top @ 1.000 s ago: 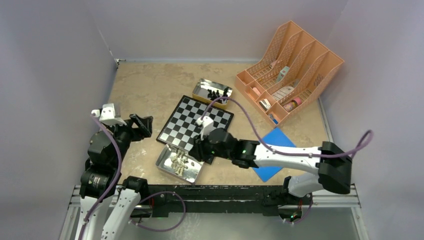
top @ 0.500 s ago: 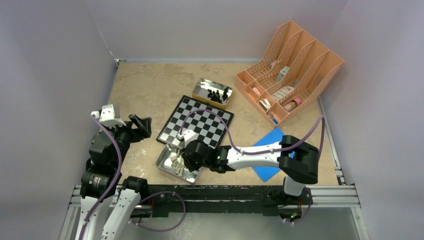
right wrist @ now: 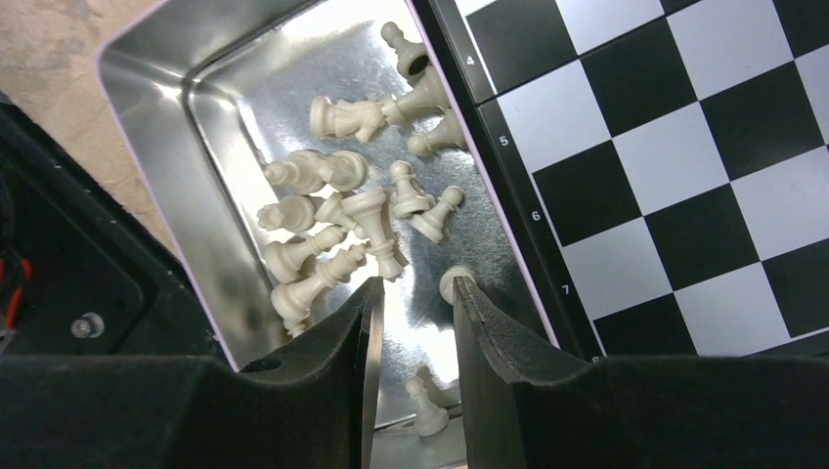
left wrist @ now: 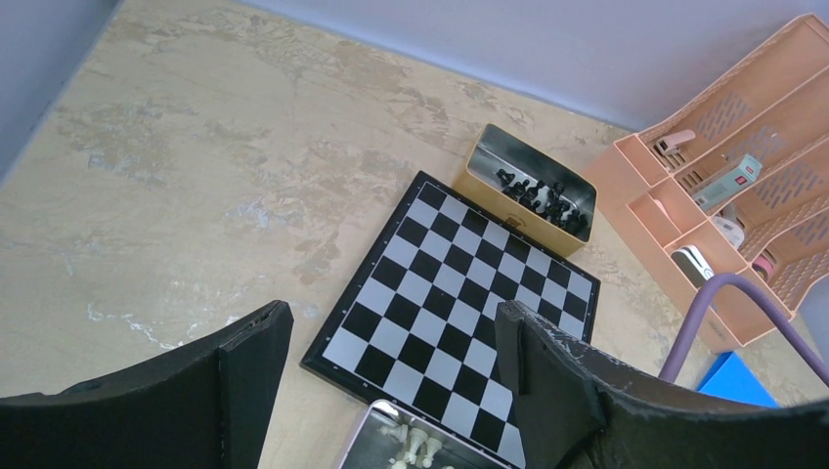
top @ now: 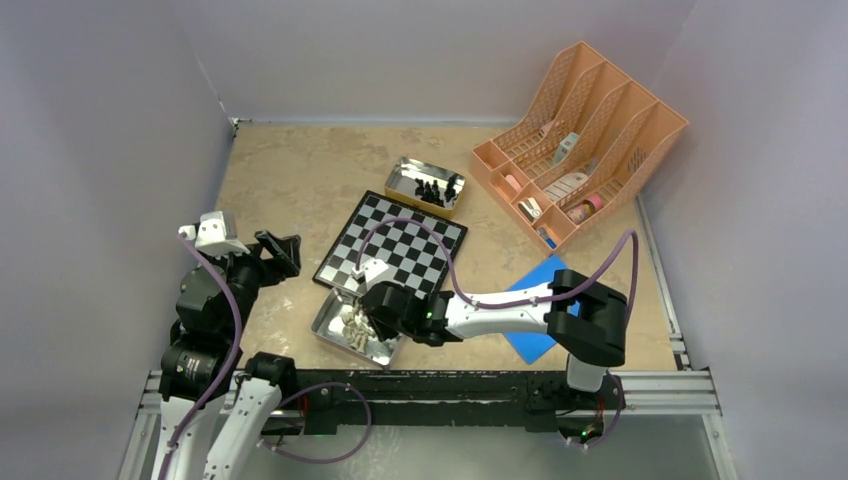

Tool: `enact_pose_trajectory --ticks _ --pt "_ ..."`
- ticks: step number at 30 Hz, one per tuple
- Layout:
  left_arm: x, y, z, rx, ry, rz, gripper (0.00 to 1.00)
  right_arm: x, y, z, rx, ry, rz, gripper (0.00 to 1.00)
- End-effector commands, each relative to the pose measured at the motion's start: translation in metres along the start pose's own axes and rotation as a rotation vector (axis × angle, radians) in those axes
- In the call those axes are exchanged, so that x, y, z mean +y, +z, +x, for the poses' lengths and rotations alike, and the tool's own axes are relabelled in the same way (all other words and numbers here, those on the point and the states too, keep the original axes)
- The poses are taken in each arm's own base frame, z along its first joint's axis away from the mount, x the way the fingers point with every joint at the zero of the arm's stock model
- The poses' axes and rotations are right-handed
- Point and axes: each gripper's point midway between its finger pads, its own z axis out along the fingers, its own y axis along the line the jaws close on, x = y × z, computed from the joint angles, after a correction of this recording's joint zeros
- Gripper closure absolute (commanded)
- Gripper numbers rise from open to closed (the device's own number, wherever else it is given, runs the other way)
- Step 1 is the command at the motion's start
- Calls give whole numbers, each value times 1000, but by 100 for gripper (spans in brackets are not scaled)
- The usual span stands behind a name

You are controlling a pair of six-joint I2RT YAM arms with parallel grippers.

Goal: Set up the chess pieces on the board
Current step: Pick up the chess piece from the storage box.

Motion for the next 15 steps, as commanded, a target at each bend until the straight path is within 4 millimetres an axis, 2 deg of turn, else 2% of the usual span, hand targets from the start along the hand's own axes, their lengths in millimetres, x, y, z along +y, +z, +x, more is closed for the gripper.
enact_pose_trajectory --ticks 1,15 --pt "0 -1 -9 -39 -20 -4 24 2 -1 -10 -24 -17 42 65" --pt "-1 -1 -9 -41 -19 -1 24 -4 8 -1 4 -44 92 68"
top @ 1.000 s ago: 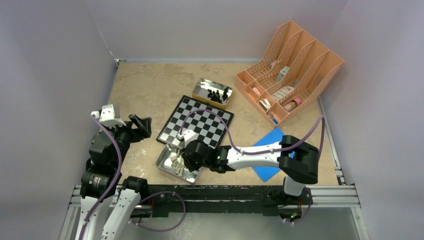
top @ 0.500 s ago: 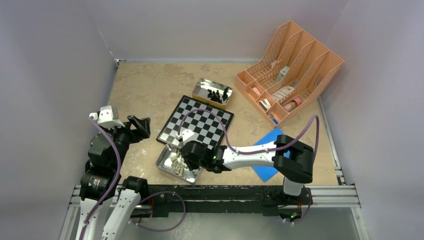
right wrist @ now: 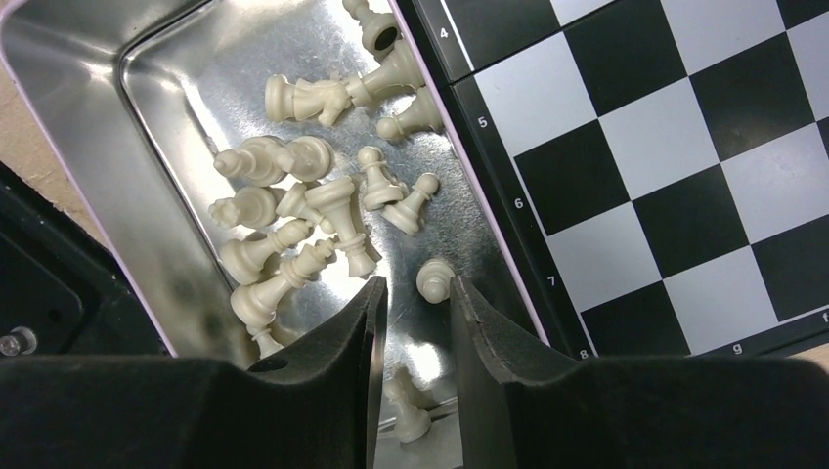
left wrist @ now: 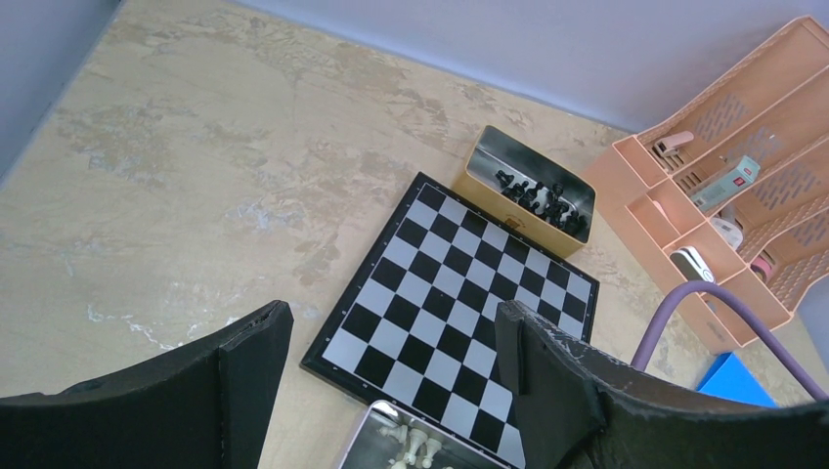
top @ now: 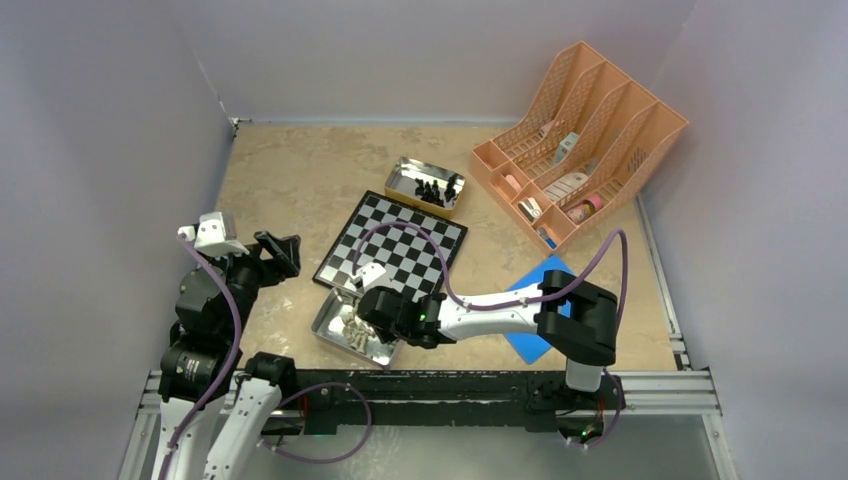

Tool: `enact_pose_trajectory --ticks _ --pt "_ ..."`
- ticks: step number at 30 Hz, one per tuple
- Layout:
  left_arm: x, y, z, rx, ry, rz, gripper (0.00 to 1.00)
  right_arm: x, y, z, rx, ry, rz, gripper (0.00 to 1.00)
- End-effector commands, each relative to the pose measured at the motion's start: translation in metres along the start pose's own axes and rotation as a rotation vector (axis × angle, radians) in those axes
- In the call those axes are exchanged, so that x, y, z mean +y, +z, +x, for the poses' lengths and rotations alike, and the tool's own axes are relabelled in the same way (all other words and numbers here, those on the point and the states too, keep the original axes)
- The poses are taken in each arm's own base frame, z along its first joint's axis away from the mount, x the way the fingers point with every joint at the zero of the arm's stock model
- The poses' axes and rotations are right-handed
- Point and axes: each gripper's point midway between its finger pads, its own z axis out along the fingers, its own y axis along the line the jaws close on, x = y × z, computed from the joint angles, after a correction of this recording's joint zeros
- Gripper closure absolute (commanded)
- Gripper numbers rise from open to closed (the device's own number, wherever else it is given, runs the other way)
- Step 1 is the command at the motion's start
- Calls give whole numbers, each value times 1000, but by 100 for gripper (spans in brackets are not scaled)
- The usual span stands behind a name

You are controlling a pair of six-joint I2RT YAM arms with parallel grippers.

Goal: Set up the chess pieces on the board
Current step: Pick up the chess piece from the storage box, then place the chess piece on the chessboard.

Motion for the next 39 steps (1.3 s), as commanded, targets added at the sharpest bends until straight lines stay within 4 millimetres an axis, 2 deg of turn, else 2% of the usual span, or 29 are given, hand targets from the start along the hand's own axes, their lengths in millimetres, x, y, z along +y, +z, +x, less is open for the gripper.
enact_pose_trajectory --ticks 1,14,18,25,33,39 --pt "-1 0 -9 -37 -18 -3 24 4 -1 -15 -40 -5 17 68" --pt "1 1 -8 -33 -13 -9 24 3 4 -10 -23 -24 30 74" --pt "1 1 -8 -34 -13 -10 24 4 1 -14 -39 -20 26 85" --pt "1 1 -8 -34 -12 -12 24 8 -14 -29 -82 -7 -9 89" --pt "0 4 -5 -17 -9 -9 24 15 -41 -47 -116 14 -65 91" --pt "-2 6 -2 -5 -4 6 24 -6 -55 -70 -179 25 2 91"
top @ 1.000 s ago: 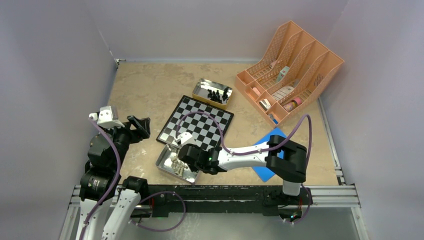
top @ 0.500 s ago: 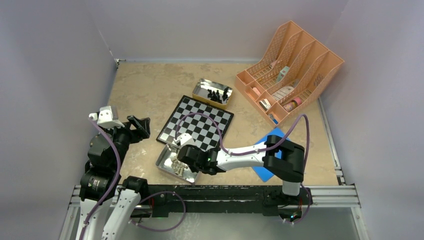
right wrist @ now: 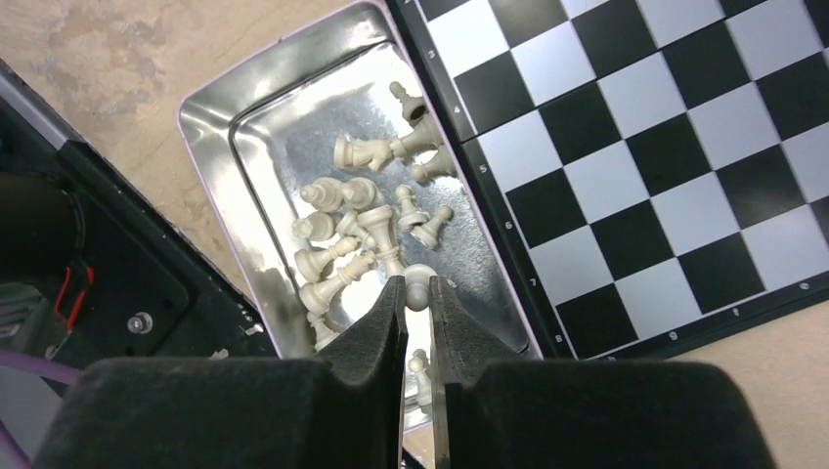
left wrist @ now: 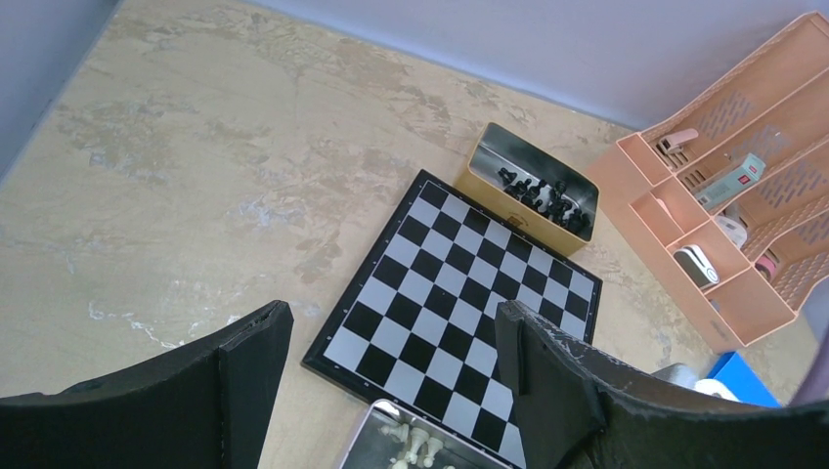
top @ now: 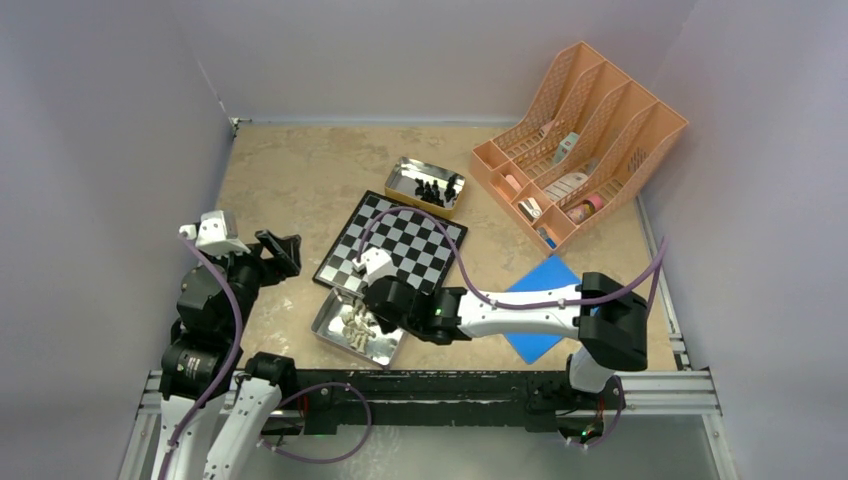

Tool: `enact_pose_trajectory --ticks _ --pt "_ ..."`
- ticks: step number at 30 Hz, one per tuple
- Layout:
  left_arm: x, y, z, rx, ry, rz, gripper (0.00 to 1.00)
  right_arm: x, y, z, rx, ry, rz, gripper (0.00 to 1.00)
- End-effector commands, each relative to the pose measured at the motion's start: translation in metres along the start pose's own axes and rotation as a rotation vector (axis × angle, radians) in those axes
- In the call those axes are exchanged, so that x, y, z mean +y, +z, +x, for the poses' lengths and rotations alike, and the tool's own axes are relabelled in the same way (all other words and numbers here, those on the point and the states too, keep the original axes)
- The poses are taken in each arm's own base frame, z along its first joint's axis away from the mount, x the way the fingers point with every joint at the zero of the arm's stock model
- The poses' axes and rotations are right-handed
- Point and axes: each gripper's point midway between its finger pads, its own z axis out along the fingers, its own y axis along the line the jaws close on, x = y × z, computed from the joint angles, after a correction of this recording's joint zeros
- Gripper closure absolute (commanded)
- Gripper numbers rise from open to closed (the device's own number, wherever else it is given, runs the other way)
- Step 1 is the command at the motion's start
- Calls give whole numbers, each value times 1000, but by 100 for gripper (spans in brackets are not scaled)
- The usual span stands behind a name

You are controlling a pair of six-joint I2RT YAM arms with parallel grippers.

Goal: Set up the chess pieces on the board
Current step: Place the chess piece on the chessboard.

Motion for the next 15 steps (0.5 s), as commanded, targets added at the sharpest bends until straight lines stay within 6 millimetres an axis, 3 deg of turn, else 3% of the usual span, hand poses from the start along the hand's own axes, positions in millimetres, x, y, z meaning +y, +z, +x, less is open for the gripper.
enact_pose_trajectory --ticks 1,5,15 --pt "-4 5 -3 -12 -6 15 24 -16 -14 -33 -72 11 57 91" --pt "-5 7 -1 -2 -2 22 23 -45 -12 -48 -88 43 113 91" --pt "-8 7 0 5 3 39 23 -155 0 -89 -132 150 324 90"
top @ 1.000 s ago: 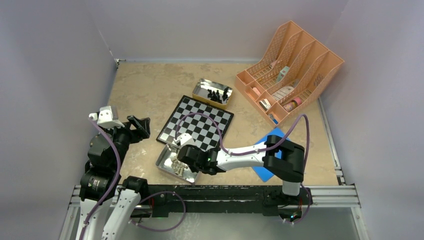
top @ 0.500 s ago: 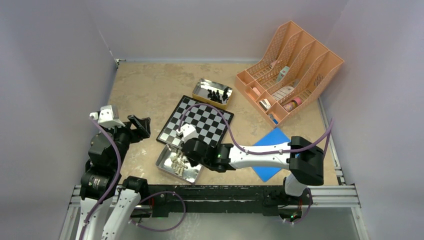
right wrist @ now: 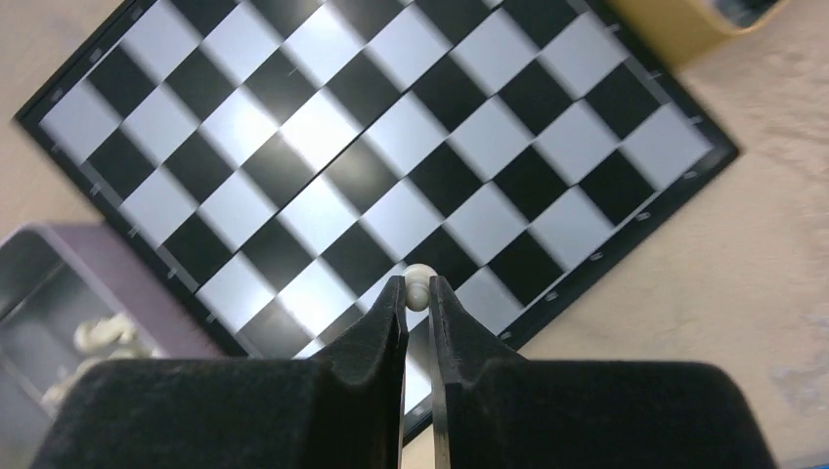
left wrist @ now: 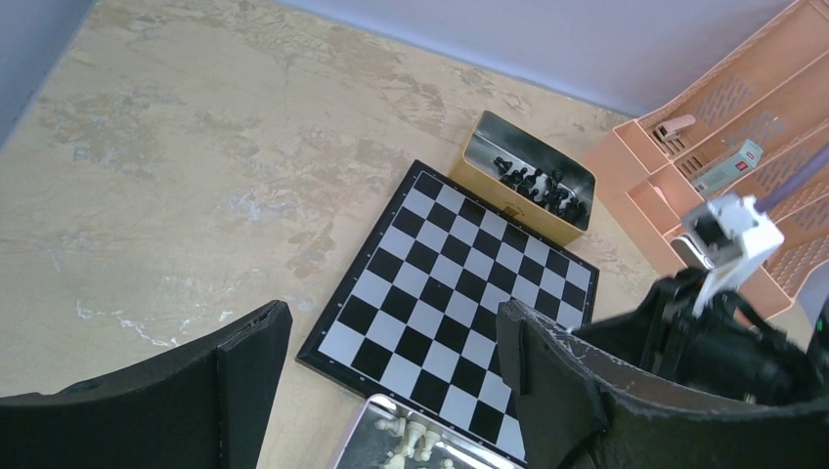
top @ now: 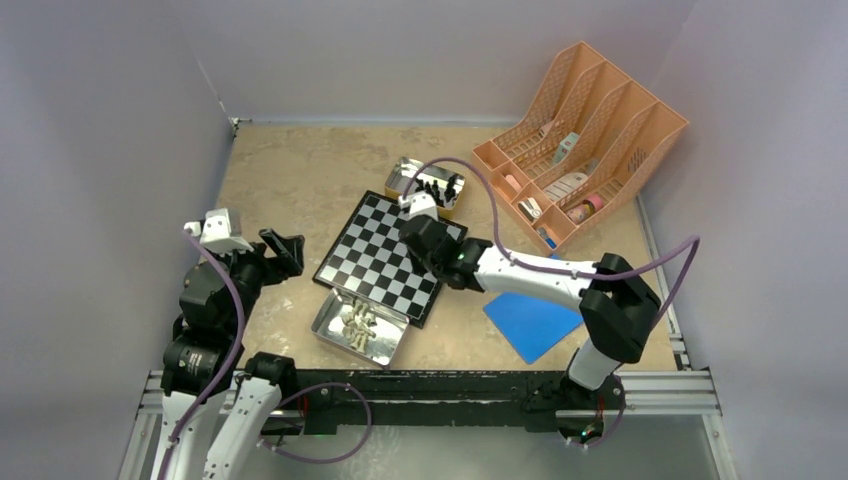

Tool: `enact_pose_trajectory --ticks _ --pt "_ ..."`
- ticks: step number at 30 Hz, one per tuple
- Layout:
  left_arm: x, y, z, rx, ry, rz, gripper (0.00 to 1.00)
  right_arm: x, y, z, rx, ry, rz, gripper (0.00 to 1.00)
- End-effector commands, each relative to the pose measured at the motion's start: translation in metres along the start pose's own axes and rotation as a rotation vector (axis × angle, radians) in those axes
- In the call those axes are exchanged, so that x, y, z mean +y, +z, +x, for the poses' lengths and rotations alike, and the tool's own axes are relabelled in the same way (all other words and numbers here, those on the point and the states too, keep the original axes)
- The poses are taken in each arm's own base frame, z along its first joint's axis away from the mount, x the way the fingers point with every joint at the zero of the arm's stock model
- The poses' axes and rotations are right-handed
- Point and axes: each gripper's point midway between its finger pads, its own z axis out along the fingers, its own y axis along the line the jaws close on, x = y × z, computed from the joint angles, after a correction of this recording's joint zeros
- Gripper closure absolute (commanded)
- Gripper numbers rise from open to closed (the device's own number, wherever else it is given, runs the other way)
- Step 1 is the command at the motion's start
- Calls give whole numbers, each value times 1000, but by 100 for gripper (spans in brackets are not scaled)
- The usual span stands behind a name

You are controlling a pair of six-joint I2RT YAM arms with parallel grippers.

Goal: Set up the chess pieces on the board
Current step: Place the chess piece on the chessboard.

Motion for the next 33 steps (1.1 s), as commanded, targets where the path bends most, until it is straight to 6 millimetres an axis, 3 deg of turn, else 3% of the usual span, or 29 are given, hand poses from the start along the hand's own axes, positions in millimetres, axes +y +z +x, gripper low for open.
enact_pose_trajectory --ticks 1,4,8,14,26,33 --pt "-6 4 -5 -20 1 29 23 -32 4 -50 -90 45 81 90" --pt "-7 5 -3 -14 1 36 23 -58 23 -59 -83 68 146 90" --pt "-7 8 0 2 7 39 23 -77 45 -69 -68 82 191 90" --pt "-8 10 1 15 16 39 23 -101 68 -61 -22 86 260 89" --pt "-9 11 1 15 21 46 22 -121 93 -49 16 115 266 88" --pt "-9 11 1 14 19 48 22 -119 96 -46 19 122 239 87"
